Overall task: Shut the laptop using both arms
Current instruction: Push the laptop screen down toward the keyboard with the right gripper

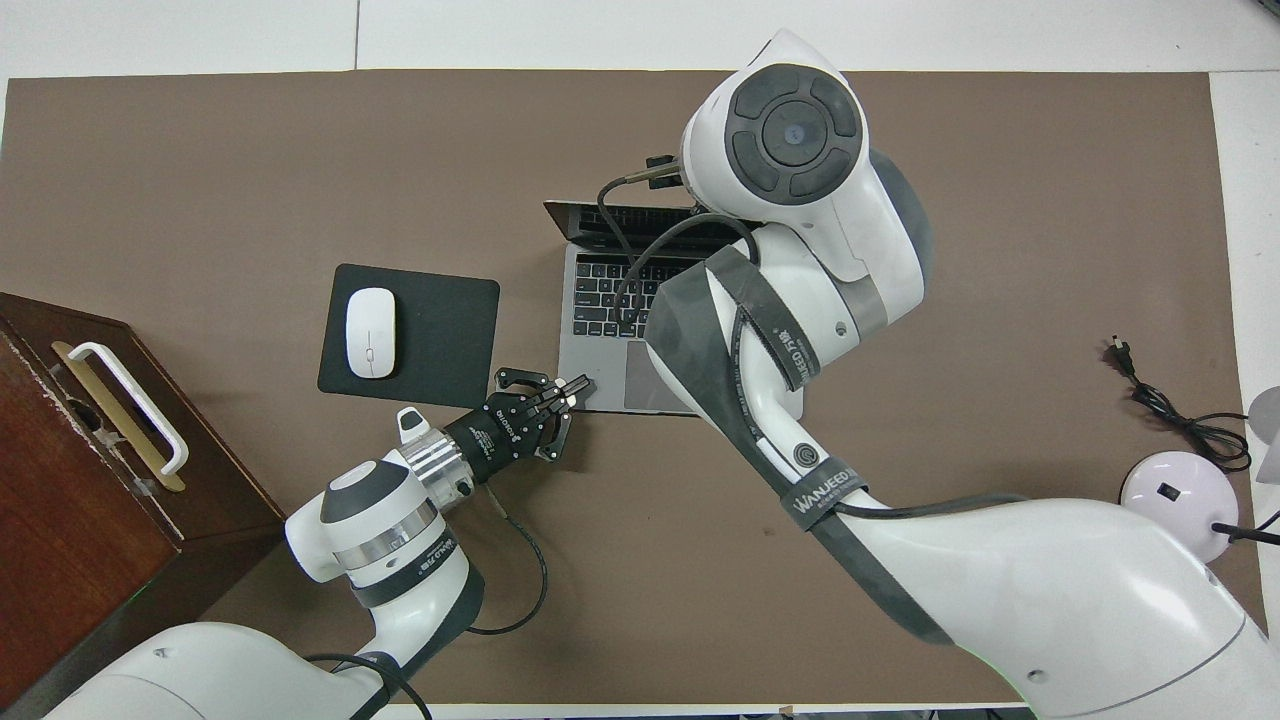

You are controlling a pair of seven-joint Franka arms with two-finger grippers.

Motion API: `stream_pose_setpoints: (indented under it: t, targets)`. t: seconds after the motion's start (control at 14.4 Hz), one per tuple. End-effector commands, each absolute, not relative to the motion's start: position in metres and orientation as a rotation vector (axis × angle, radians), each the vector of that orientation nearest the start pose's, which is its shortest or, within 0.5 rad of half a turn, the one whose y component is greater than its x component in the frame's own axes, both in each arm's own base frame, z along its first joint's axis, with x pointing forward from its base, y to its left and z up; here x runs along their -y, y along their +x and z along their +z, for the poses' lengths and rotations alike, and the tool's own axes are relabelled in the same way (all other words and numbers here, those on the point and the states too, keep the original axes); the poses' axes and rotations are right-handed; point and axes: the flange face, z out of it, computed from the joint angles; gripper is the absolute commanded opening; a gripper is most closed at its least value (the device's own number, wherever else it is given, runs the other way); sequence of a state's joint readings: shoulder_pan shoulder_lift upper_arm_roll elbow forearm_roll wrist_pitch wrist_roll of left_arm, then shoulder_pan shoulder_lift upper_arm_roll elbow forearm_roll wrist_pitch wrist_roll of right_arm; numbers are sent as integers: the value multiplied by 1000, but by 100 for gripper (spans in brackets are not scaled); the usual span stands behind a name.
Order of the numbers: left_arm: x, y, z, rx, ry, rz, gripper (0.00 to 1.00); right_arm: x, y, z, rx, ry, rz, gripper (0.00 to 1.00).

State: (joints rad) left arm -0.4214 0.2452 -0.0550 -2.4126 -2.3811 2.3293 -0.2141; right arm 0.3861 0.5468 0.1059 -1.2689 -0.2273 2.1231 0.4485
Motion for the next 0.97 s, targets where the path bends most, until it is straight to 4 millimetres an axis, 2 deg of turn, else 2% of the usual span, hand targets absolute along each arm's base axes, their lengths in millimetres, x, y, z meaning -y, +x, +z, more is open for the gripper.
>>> stream_pose_setpoints:
  t: [0.0, 0.49, 0.55, 0.9]
  targets:
    - [223, 429, 181, -1687, 1089, -572, 0, -329, 674, 467, 152, -3113, -542, 0]
    - [224, 430, 182, -1679, 1081, -576, 0, -332, 672, 456, 150, -3120, -498, 0]
    - [225, 430, 183, -1674, 1073, -578, 0, -342, 667, 456, 168, -3114, -491, 0]
    - [222, 436, 186, -1670, 1060, -572, 0, -347, 662, 449, 7, -3096, -419, 0]
